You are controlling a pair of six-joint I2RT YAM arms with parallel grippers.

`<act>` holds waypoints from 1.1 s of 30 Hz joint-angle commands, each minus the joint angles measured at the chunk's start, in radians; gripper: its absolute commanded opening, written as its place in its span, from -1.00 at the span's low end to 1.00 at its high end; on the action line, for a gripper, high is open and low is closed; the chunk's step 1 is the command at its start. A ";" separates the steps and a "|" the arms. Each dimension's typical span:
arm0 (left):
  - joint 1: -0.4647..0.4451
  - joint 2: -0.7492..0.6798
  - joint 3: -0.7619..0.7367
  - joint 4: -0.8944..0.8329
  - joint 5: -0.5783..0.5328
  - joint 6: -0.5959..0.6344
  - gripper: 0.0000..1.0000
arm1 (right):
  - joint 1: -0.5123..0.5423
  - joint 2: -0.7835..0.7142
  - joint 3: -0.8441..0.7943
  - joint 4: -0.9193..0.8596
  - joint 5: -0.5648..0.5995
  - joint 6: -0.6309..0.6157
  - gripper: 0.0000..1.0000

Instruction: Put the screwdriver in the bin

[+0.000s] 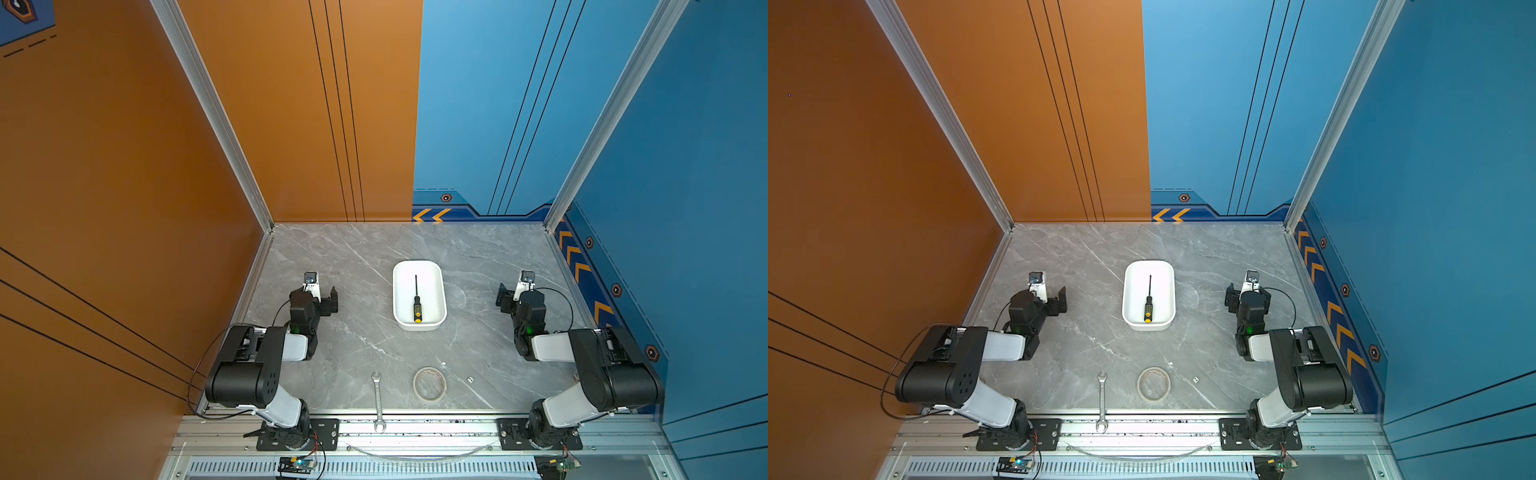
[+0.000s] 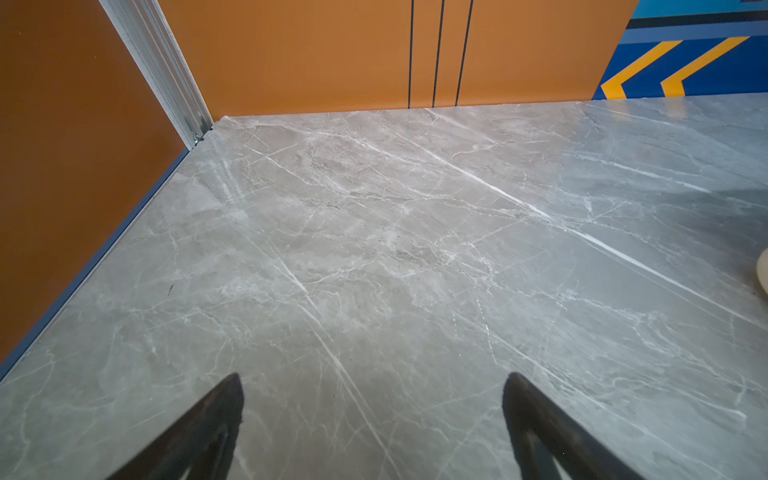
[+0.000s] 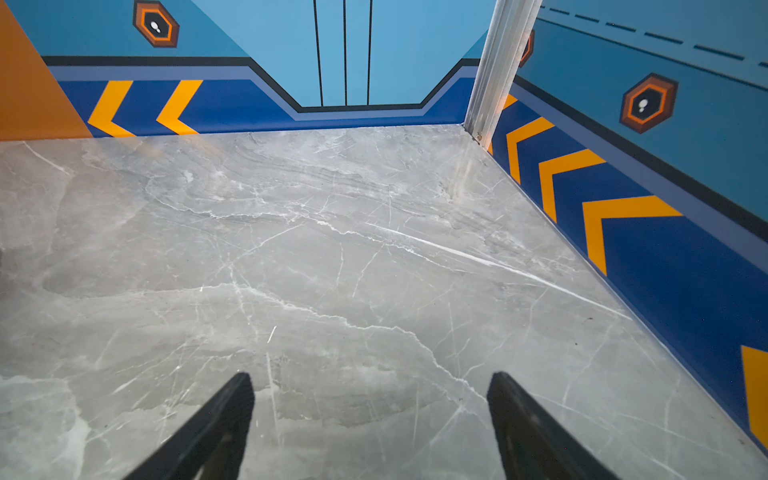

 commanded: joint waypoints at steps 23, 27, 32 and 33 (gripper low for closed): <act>0.007 0.003 0.017 -0.025 -0.003 0.001 0.96 | -0.011 0.007 0.009 -0.005 -0.029 0.008 1.00; 0.004 0.003 0.018 -0.025 -0.006 0.001 0.96 | -0.020 0.006 0.013 -0.014 -0.049 0.012 1.00; 0.004 0.001 0.017 -0.023 -0.009 0.002 0.96 | -0.023 0.006 0.015 -0.016 -0.055 0.014 1.00; 0.002 0.001 0.017 -0.023 -0.011 0.002 0.96 | -0.024 0.006 0.015 -0.015 -0.057 0.015 1.00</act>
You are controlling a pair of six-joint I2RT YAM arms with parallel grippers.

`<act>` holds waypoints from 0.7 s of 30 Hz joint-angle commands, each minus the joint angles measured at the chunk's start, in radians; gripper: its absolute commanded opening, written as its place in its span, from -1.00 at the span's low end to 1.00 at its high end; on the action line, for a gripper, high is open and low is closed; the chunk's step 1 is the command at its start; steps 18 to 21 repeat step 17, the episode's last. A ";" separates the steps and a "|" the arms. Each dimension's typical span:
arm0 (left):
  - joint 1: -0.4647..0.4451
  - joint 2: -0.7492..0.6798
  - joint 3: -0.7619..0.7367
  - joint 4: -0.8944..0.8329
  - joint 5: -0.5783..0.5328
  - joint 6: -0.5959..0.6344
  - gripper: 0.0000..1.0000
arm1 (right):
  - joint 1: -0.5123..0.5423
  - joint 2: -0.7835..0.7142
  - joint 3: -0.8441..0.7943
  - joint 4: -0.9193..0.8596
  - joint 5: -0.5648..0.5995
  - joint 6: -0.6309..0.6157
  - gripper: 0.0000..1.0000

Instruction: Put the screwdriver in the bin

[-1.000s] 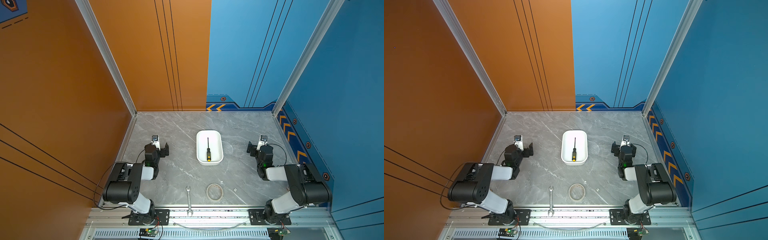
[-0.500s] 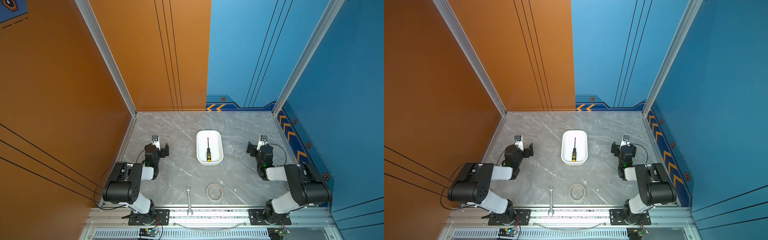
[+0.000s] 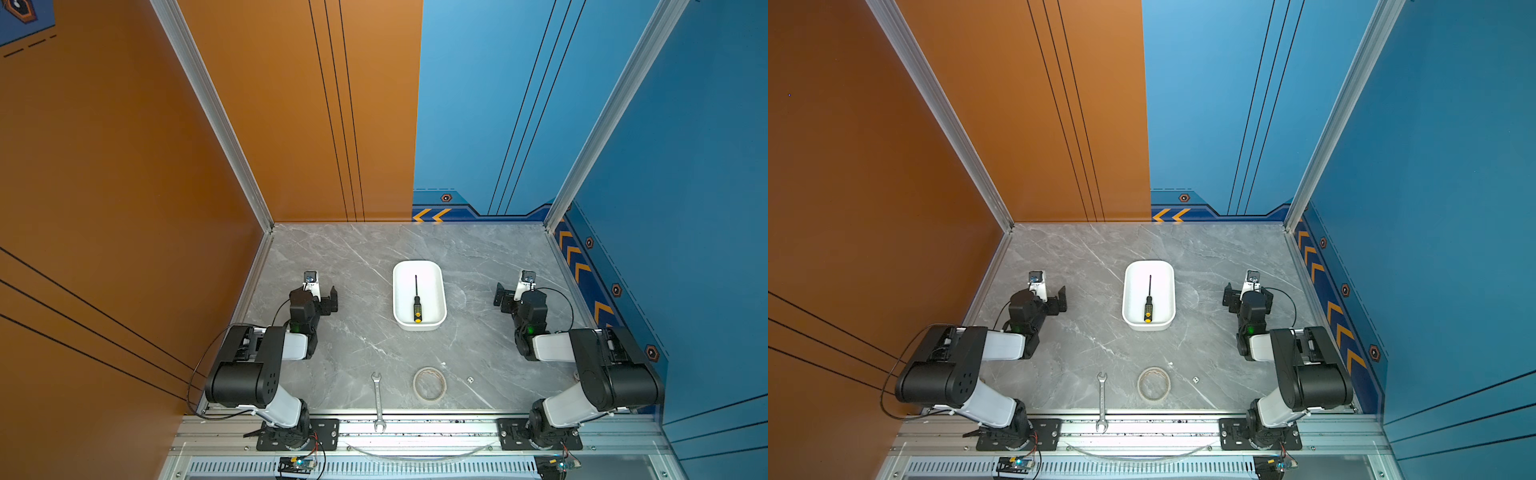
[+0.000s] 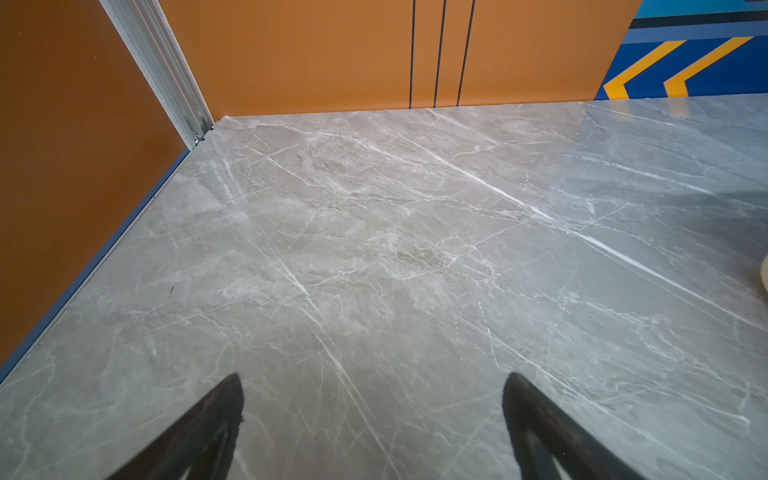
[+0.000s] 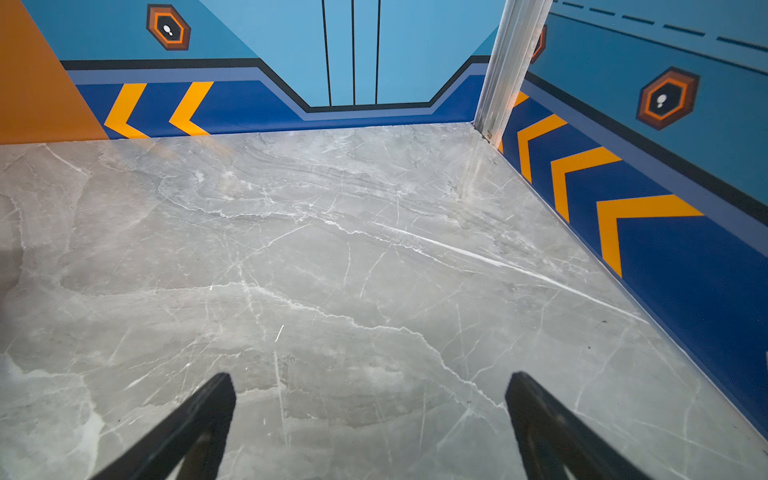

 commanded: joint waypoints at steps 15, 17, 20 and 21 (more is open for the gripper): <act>-0.003 0.001 0.011 -0.010 -0.020 0.005 0.96 | -0.013 0.006 0.018 -0.020 -0.032 0.014 1.00; -0.004 0.002 0.011 -0.010 -0.021 0.005 0.96 | -0.013 0.006 0.018 -0.020 -0.033 0.014 1.00; -0.004 0.002 0.011 -0.010 -0.021 0.005 0.96 | -0.013 0.006 0.018 -0.020 -0.033 0.014 1.00; -0.004 0.002 0.011 -0.010 -0.021 0.005 0.96 | -0.013 0.006 0.018 -0.020 -0.033 0.014 1.00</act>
